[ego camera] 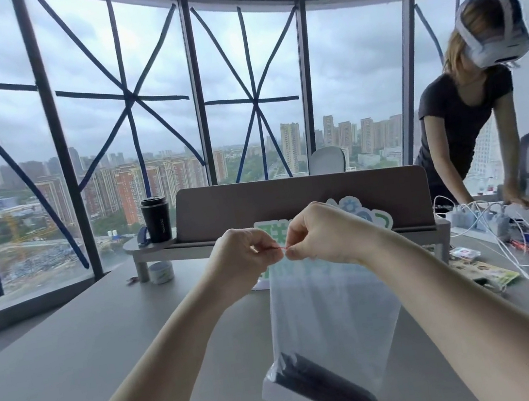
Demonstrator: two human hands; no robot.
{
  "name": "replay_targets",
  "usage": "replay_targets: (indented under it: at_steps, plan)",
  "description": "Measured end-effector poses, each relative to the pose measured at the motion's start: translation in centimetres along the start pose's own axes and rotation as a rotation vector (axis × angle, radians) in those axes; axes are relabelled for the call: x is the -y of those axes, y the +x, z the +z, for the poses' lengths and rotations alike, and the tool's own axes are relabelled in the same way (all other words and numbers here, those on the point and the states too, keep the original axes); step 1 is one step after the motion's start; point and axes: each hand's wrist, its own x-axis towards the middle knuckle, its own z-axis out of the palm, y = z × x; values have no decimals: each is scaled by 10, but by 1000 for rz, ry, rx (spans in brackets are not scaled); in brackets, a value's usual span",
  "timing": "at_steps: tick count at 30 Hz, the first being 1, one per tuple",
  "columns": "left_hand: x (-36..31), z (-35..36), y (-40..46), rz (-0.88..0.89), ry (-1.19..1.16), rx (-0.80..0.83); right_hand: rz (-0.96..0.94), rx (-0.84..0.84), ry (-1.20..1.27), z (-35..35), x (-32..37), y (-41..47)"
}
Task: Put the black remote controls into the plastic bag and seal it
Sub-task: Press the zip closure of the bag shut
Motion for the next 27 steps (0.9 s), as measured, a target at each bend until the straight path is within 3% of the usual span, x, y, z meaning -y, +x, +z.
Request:
replay_targets:
  at_steps: [12,20,27]
  plan:
    - [23,-13,-3,3,115,-328,58,-164,-183,12,-33,-21]
    - [39,-25,2,-23,91,-419,-7,-306,-274,20,-42,-29]
    - [54,-40,6,-48,25,-444,-16,-323,-282,13,-48,-35]
